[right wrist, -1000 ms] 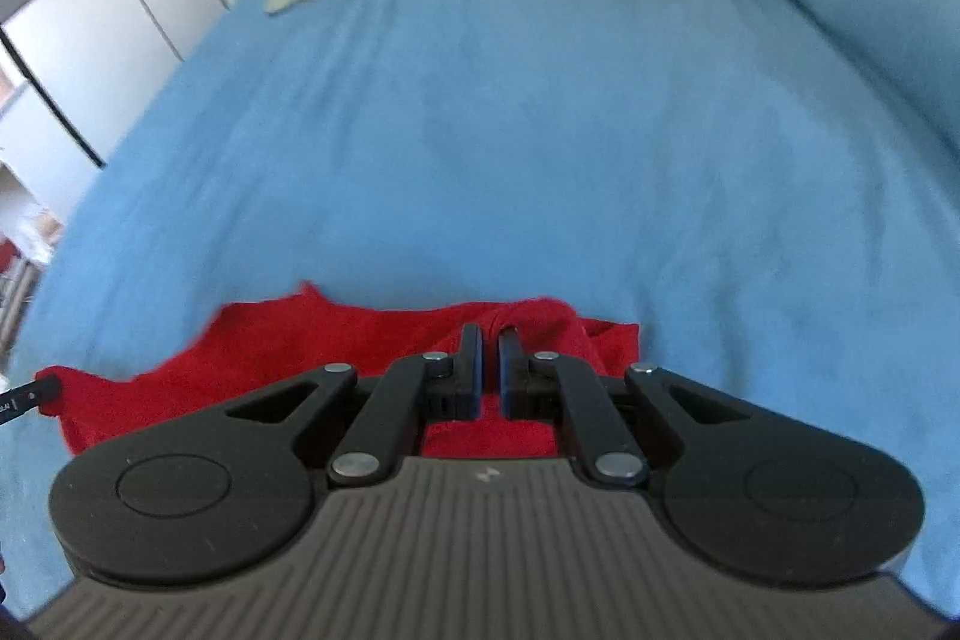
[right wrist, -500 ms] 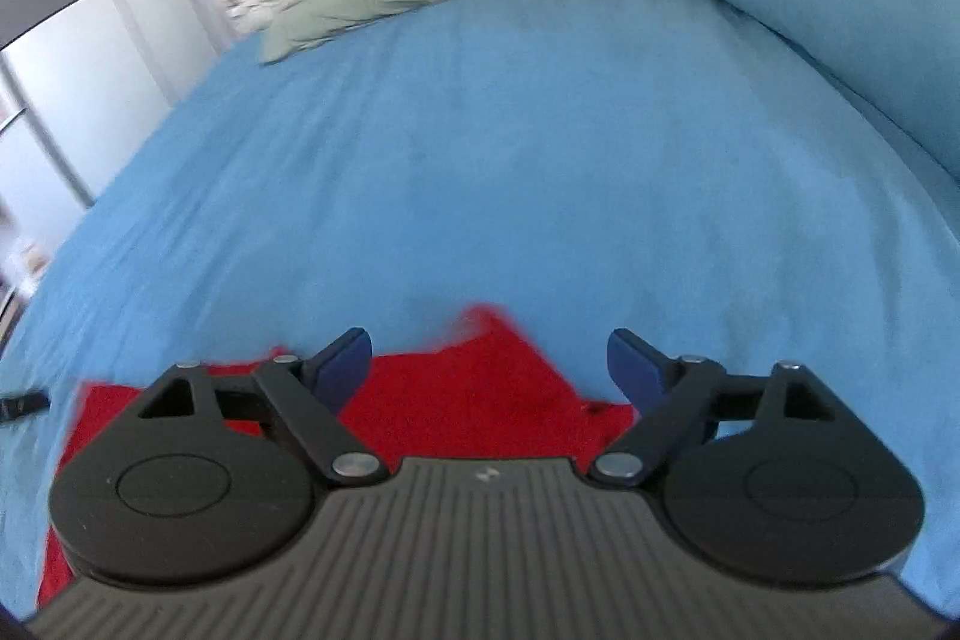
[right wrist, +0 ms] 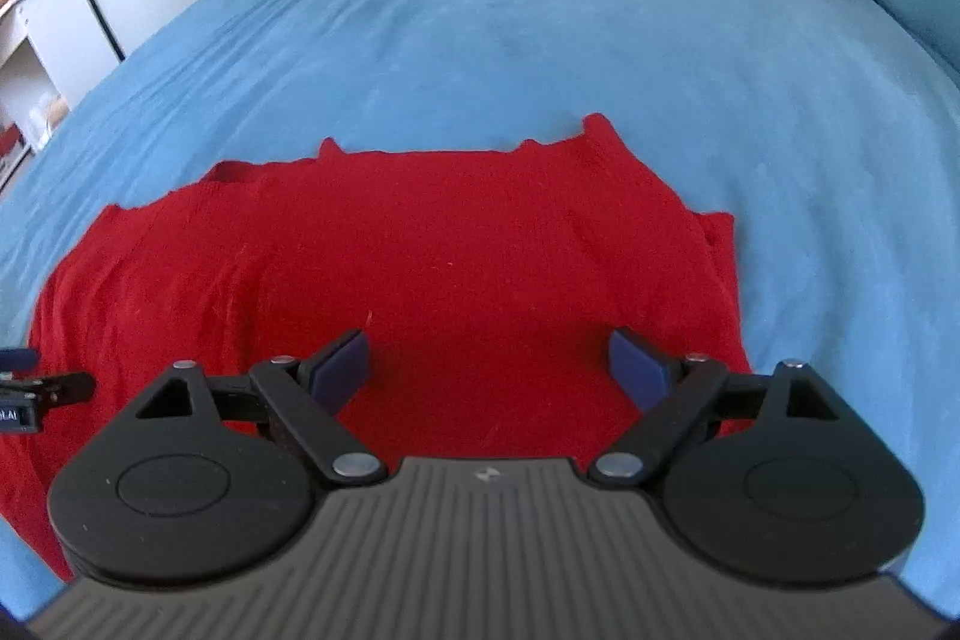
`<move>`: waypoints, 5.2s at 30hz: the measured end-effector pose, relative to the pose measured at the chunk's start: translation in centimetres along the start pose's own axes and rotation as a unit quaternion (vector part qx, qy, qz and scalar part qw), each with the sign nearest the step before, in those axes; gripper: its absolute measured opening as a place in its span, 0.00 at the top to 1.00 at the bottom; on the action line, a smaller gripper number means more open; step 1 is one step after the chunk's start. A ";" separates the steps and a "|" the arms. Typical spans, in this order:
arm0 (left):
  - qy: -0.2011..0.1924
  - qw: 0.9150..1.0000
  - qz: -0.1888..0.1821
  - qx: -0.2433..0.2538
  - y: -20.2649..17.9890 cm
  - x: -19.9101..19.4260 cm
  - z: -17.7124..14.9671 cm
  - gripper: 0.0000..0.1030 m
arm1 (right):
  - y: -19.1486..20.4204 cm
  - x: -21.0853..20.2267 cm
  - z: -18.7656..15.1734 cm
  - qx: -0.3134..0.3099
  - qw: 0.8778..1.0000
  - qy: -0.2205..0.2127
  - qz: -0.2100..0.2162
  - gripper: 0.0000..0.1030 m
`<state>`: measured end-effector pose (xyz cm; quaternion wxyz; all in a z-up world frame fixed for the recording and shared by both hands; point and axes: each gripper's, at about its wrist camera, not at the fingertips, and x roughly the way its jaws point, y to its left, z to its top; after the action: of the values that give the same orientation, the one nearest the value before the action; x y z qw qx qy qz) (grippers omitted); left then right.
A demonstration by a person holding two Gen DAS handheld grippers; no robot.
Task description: Fold small clothes
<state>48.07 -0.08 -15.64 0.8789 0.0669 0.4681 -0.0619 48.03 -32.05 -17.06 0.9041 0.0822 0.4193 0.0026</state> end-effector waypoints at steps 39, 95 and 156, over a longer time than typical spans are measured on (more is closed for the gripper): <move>-0.001 0.997 -0.034 0.069 -13.6 -0.8 1.2 0.00 | -9.4 -3.1 -1.7 0.038 0.993 0.046 0.098 0.45; 0.041 0.993 0.007 -0.115 16.2 -8.3 -2.9 0.00 | 26.9 -6.9 -5.5 -0.263 0.924 0.028 0.277 0.06; 0.073 0.987 -0.130 -0.054 11.5 -1.9 1.5 0.11 | 11.9 -2.8 0.7 -0.004 0.988 0.099 0.122 0.00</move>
<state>50.18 11.03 -12.55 0.8291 -0.0381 0.5387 -0.1448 47.50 -20.62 -12.68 0.8515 0.1283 0.4934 0.1228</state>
